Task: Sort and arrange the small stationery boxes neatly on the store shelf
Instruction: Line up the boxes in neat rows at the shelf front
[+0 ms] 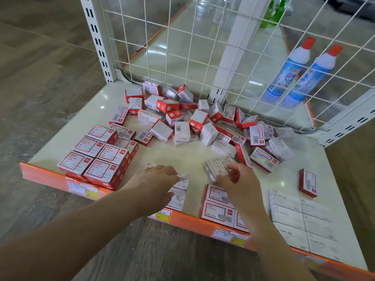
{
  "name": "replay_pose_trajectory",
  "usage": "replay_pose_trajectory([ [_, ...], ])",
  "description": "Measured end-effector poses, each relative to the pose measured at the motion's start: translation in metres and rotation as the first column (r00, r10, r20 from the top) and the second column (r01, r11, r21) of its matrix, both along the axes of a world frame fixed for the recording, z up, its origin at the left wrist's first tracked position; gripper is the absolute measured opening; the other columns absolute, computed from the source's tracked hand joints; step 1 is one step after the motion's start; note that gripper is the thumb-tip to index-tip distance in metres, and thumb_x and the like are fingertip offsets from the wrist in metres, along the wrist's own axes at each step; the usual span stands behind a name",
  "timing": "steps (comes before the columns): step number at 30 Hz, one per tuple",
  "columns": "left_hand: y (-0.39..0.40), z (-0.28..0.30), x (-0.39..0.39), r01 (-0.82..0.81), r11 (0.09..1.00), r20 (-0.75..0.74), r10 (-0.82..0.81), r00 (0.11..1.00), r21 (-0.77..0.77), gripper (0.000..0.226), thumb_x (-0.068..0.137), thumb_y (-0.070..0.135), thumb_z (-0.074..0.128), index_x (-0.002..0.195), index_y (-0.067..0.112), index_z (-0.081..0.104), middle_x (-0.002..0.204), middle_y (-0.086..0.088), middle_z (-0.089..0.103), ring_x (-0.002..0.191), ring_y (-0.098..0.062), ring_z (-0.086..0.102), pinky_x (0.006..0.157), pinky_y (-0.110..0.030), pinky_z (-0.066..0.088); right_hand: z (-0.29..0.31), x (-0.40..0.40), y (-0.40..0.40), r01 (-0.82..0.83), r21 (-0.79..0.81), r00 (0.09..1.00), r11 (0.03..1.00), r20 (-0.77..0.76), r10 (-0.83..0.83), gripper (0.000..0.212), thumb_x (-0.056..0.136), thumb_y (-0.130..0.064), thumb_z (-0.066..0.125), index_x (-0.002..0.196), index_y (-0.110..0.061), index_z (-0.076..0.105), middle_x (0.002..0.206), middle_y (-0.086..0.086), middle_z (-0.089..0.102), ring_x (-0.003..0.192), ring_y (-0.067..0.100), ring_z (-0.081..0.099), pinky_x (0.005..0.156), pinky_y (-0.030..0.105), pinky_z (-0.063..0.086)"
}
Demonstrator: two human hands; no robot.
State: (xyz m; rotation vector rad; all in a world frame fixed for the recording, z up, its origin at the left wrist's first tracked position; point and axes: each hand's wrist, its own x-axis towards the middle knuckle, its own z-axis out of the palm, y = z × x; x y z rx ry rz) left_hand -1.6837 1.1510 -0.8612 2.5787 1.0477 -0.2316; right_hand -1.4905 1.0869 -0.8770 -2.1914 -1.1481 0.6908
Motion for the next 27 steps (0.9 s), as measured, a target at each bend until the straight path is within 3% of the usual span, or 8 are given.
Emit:
replay_pose_trajectory([
  [8,0.003,0.003,0.004,-0.082,0.995,0.031,0.084,0.996,-0.065,0.04,0.094,0.03,0.046,0.135,0.029,0.046,0.132,0.014,0.046,0.119,-0.01,0.045,0.098,-0.028,0.041,-0.011,-0.001,0.006,-0.024,-0.105,0.999,0.994,0.025,0.027,0.03,0.081,-0.032,0.069,0.097,-0.025,0.044,0.088,-0.004,0.061,0.067,0.003,0.059,0.052,0.012,0.042],
  [15,0.005,0.002,0.003,-0.197,0.964,0.119,0.22,0.968,-0.177,0.039,0.094,0.031,0.049,0.132,0.033,0.048,0.136,0.016,0.044,0.118,-0.006,0.046,0.094,-0.021,0.038,0.004,0.004,0.012,-0.046,-0.024,0.997,0.999,-0.068,0.044,0.018,0.087,-0.025,0.061,0.093,-0.023,0.045,0.077,-0.014,0.052,0.065,-0.001,0.05,0.052,0.01,0.036],
  [17,0.005,0.003,0.006,-0.294,0.922,0.195,0.346,0.918,-0.253,0.037,0.093,0.033,0.051,0.13,0.03,0.049,0.132,0.012,0.048,0.111,-0.005,0.048,0.091,-0.019,0.036,0.01,0.005,0.012,-0.079,0.054,0.995,0.995,-0.058,0.082,0.016,0.086,-0.023,0.062,0.097,-0.02,0.051,0.077,-0.014,0.051,0.067,0.001,0.05,0.055,0.009,0.039],
  [19,0.005,0.007,0.013,-0.369,0.852,0.264,0.478,0.838,-0.371,0.037,0.093,0.034,0.05,0.129,0.026,0.049,0.123,0.008,0.054,0.102,-0.005,0.05,0.084,-0.02,0.039,0.012,0.005,0.012,-0.118,0.132,0.993,0.984,-0.01,0.12,0.031,0.085,-0.028,0.063,0.112,-0.017,0.053,0.09,-0.01,0.05,0.081,0.004,0.05,0.065,0.01,0.039],
  [22,0.004,0.015,0.023,-0.397,0.764,0.322,0.596,0.735,-0.508,0.043,0.094,0.036,0.049,0.134,0.021,0.045,0.108,0.009,0.052,0.096,-0.007,0.051,0.073,-0.02,0.042,0.015,-0.001,0.006,-0.226,0.221,0.974,0.949,0.033,0.224,0.047,0.081,-0.048,0.057,0.121,-0.026,0.046,0.107,-0.015,0.041,0.095,-0.005,0.044,0.075,0.005,0.036],
  [24,0.003,0.019,0.025,-0.397,0.721,0.343,0.646,0.682,-0.567,0.045,0.094,0.034,0.05,0.136,0.019,0.043,0.109,0.008,0.054,0.094,-0.005,0.05,0.073,-0.019,0.038,0.02,-0.006,0.002,-0.274,0.244,0.96,0.93,0.005,0.281,0.052,0.078,-0.052,0.05,0.124,-0.029,0.044,0.113,-0.016,0.041,0.1,-0.009,0.042,0.077,0.0,0.035],
  [27,0.003,0.023,0.025,-0.369,0.661,0.359,0.7,0.617,-0.654,0.042,0.092,0.028,0.055,0.132,0.017,0.05,0.108,0.01,0.06,0.086,0.002,0.054,0.08,-0.02,0.039,0.027,-0.011,-0.002,-0.311,0.239,0.94,0.92,-0.064,0.334,0.038,0.086,-0.045,0.057,0.119,-0.038,0.04,0.115,-0.019,0.044,0.104,-0.005,0.045,0.08,-0.001,0.038],
])
